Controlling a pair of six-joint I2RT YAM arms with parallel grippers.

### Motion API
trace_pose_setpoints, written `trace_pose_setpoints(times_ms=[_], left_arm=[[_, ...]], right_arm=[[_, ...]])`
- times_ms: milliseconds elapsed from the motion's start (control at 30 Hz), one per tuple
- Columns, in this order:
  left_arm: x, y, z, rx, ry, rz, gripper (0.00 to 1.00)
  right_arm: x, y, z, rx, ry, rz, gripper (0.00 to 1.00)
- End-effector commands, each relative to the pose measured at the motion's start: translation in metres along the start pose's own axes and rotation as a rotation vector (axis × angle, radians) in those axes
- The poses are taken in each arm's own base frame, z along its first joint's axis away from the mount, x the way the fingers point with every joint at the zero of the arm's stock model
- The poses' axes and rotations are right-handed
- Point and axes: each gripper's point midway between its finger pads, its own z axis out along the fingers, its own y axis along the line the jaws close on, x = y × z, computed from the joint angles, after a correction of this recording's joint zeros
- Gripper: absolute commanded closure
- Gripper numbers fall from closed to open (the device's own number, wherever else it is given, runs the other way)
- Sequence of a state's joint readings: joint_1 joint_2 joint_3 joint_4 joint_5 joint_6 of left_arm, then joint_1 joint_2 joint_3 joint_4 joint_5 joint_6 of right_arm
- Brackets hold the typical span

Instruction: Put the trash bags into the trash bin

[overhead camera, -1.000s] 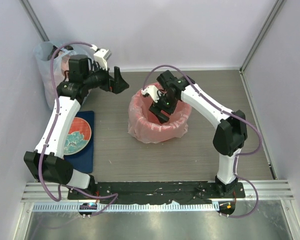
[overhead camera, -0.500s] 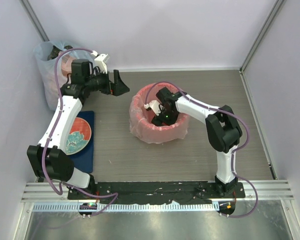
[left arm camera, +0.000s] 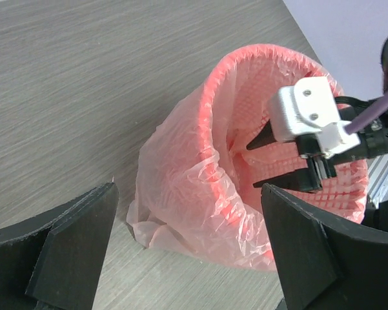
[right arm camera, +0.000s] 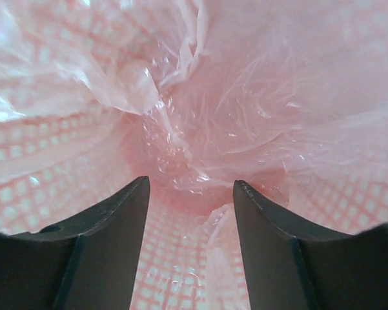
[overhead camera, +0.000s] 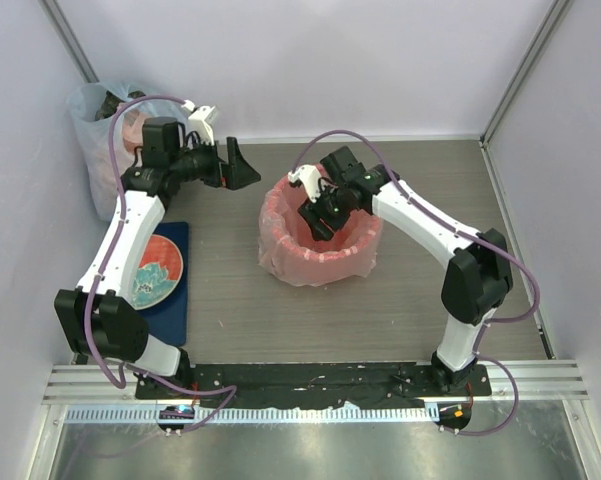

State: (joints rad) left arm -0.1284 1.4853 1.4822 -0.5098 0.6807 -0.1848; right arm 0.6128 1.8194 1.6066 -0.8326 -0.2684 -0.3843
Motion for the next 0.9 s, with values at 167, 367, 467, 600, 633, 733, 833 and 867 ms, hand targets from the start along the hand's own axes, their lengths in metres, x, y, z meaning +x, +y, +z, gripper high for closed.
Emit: trace_pose_setpoints(times_ms=[167, 367, 467, 600, 633, 733, 833, 867], left_arm=[[-0.012, -0.002, 0.002, 0.028, -0.073, 0.016, 0.04], [-0.002, 0.002, 0.001, 0.013, -0.053, 0.009, 0.04], [0.003, 0.003, 0.000, 0.007, -0.034, 0.015, 0.04], [0.008, 0.003, -0.003, 0.001, -0.014, 0.026, 0.04], [0.009, 0.003, -0.003, 0.000, -0.008, 0.026, 0.04], [0.010, 0.004, -0.005, -0.007, 0.001, 0.038, 0.04], [0.010, 0.005, -0.007, -0.010, 0.006, 0.051, 0.04], [0.010, 0.006, -0.008, -0.013, 0.004, 0.054, 0.04]], right_arm=[[-0.046, -0.010, 0.022, 0.042, -0.252, 0.099, 0.55], [-0.038, -0.014, 0.053, 0.045, -0.362, 0.119, 0.53], [-0.023, -0.014, 0.074, 0.042, -0.363, 0.120, 0.45], [0.003, -0.015, 0.095, 0.045, -0.261, 0.106, 0.36], [0.010, -0.018, 0.098, 0.060, -0.243, 0.103, 0.34], [0.025, -0.017, 0.105, 0.057, -0.185, 0.096, 0.34], [0.020, -0.014, 0.097, 0.047, -0.196, 0.100, 0.34], [0.009, -0.012, 0.086, 0.040, -0.228, 0.093, 0.34]])
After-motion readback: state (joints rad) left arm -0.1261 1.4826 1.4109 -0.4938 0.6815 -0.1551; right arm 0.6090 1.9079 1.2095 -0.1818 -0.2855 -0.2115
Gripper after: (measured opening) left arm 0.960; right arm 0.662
